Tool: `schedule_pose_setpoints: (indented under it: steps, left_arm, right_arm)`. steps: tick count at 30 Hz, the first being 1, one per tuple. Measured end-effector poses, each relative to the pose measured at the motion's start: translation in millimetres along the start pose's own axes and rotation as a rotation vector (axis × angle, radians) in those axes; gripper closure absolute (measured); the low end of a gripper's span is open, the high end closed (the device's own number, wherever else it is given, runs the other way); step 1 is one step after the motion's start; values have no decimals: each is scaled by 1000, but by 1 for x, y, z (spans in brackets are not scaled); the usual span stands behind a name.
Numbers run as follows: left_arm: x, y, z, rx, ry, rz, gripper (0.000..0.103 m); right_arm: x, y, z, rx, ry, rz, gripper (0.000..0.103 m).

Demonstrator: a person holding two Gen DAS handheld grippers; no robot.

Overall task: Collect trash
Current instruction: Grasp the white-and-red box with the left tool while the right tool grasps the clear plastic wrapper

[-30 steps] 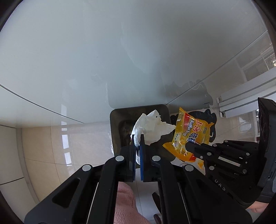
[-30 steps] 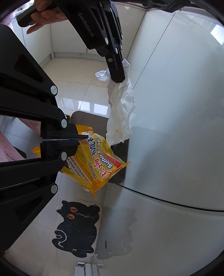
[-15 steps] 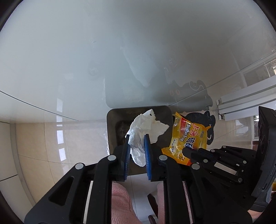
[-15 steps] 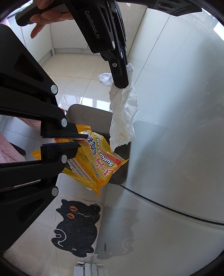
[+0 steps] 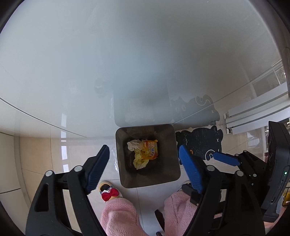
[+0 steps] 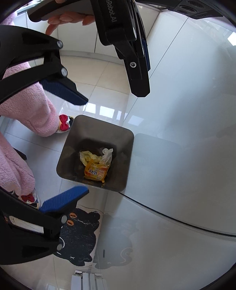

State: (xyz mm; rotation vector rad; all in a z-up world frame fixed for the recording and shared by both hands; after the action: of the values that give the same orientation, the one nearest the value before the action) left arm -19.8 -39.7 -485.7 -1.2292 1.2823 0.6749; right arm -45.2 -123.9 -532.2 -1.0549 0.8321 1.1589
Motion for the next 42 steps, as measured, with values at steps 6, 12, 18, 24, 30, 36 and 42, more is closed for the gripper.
schedule_pose_setpoints:
  steps: [6,12,18,24,30,36,42]
  left_arm:
    - [-51,-5,1,-3,-10,-60,15]
    - [-131,-16,-1,8,-9,-185,13]
    - [-216,-35,0,38,-32,-336,13]
    - [-258,-63,9,28,-76,-421,13]
    - [-285,-90,24,-36,-101,-451,12]
    - [-297,-122,38,-126,-186,-476,10]
    - [-287,-160,49,-192,-244,-458,10]
  right_arm:
    - [-44,-5,10,-12,-11,-54,3]
    - [-112,-14,26,-26,-28,-158,3]
    - [-203,-22,43,-33,-89,-324,3]
    - [-278,-50,47,-33,-111,-511,3]
    - [-308,-101,44,-44,-71,-627,6]
    - [-301,-147,33,-85,-13,-628,9]
    - [-288,-172,30,-147,0,-594,10]
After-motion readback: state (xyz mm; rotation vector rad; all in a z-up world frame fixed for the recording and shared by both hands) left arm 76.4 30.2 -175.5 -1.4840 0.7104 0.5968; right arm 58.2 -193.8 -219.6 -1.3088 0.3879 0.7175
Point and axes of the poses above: each gripper's, at about its wrist camera, not at the fingertips, and x roughly the way its jaws point, z to its left, y to its underside, the point moved 5 cm from there along x, roughly the way its jaws point, and after that the axes turned 9 degrees about x, right-handed, at the moved point
